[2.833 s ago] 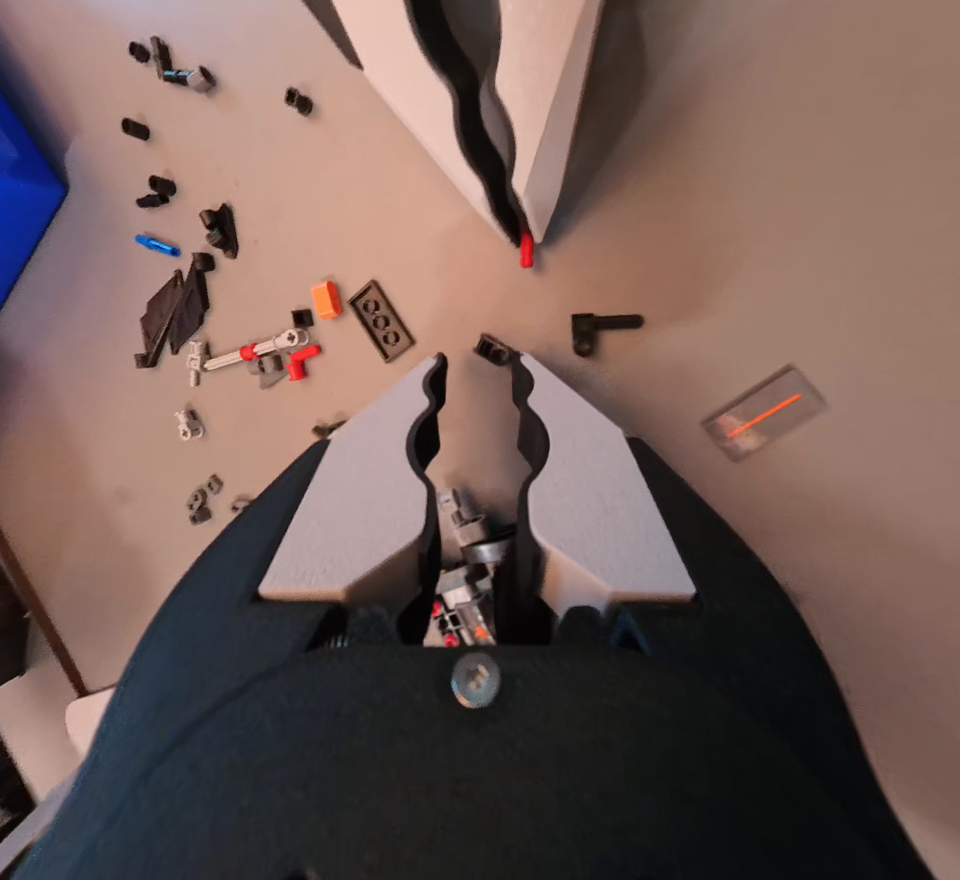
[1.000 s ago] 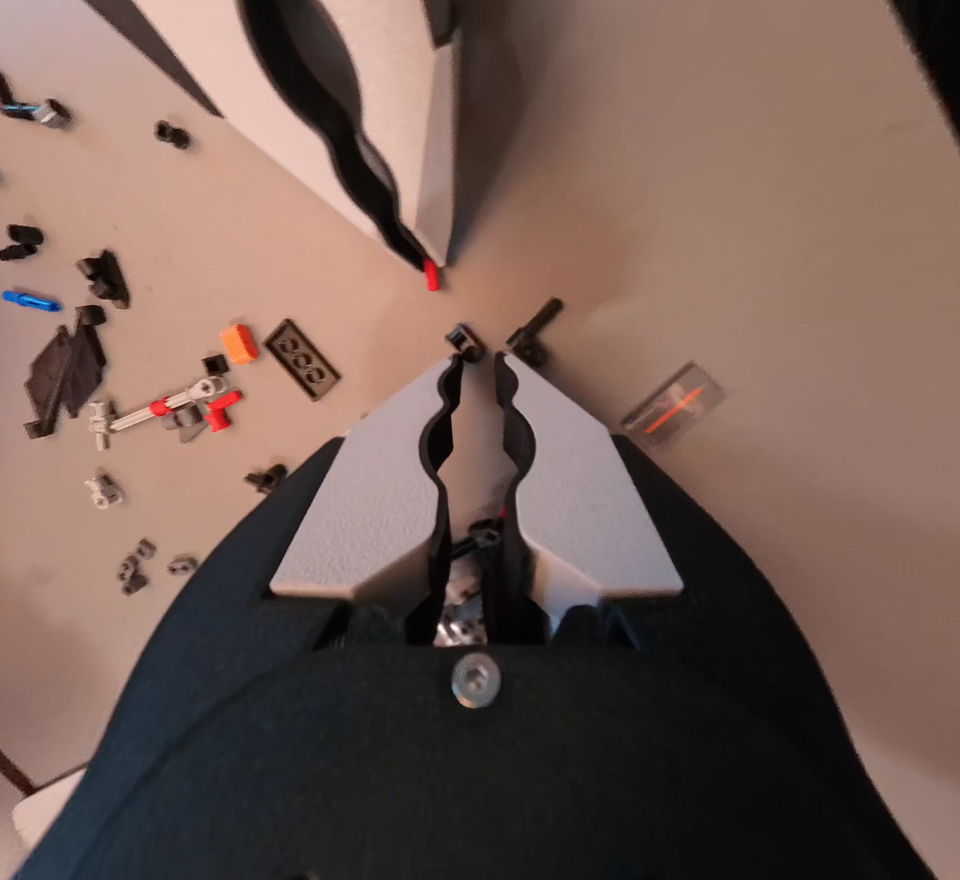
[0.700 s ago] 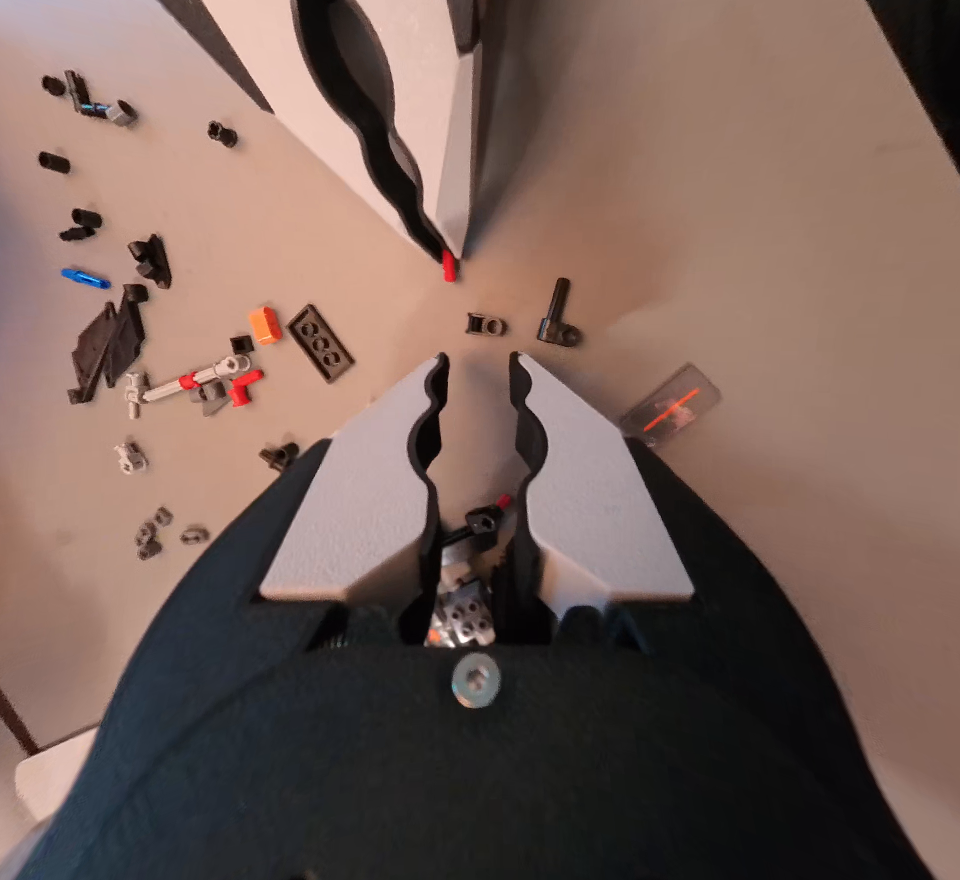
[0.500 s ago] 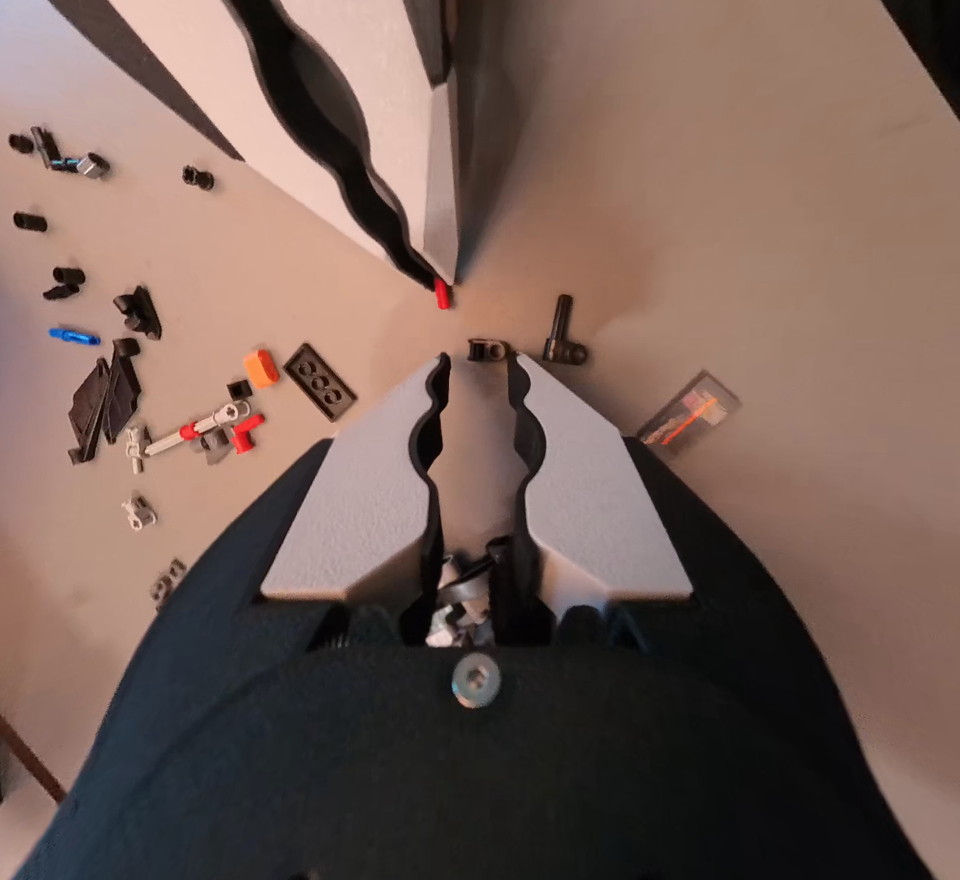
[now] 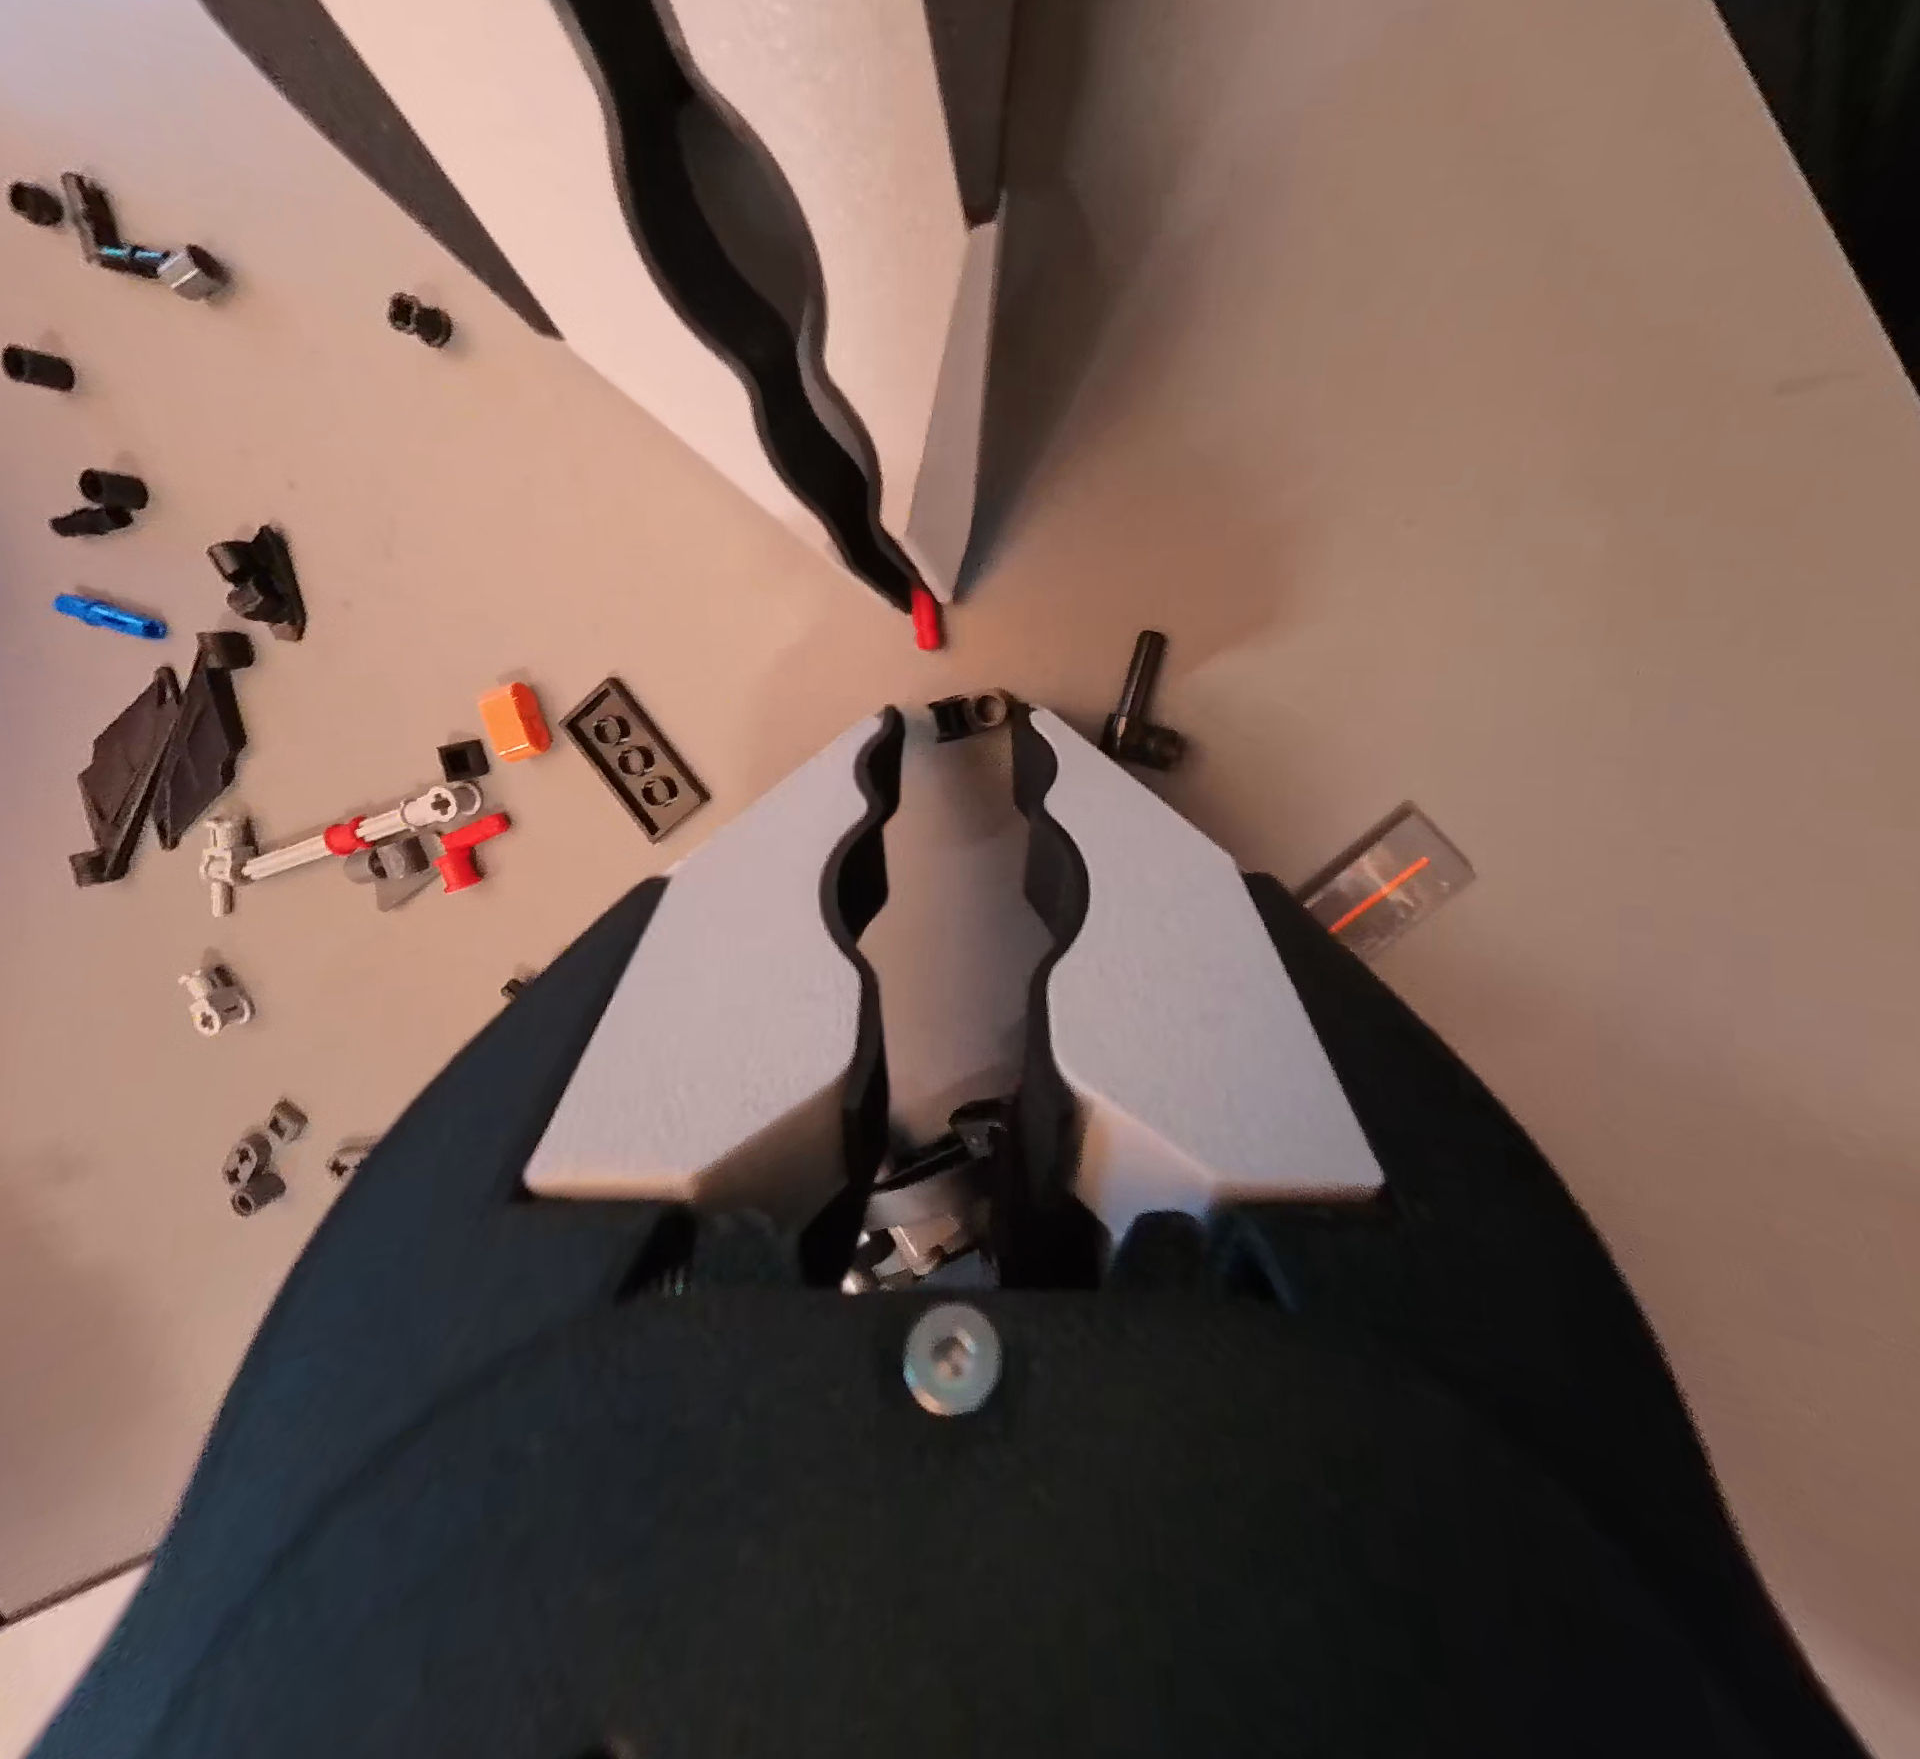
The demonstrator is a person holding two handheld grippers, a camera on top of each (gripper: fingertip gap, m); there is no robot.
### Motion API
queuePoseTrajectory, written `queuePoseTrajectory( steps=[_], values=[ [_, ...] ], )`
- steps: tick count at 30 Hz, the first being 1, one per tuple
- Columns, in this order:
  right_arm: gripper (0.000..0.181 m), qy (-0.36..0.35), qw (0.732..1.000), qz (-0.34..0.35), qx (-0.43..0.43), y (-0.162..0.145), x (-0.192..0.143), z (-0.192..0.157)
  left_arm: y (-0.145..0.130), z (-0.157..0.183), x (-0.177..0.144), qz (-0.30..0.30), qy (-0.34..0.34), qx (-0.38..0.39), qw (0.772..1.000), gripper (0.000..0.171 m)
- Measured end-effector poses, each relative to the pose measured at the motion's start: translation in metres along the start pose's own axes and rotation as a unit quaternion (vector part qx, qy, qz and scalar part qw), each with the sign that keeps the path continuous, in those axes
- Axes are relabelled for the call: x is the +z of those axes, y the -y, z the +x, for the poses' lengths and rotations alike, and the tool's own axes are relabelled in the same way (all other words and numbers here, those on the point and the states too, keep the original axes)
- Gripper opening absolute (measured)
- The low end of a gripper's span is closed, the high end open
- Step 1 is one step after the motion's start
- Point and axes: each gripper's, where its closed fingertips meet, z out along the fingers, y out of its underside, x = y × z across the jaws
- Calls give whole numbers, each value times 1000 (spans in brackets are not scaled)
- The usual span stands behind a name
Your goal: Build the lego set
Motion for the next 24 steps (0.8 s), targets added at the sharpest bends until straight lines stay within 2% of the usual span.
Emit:
queuePoseTrajectory(
  steps=[5, 24],
  values=[
    [1, 3, 1000, -1, -7, 2, 2, 0, 2, 4, 1, 2, -4, -16, 1000, 13],
    [0, 2, 998, -5, -60, 6, 7, -3, 0, 5, 1, 17, -15, -27, 999, 12]
  ],
)
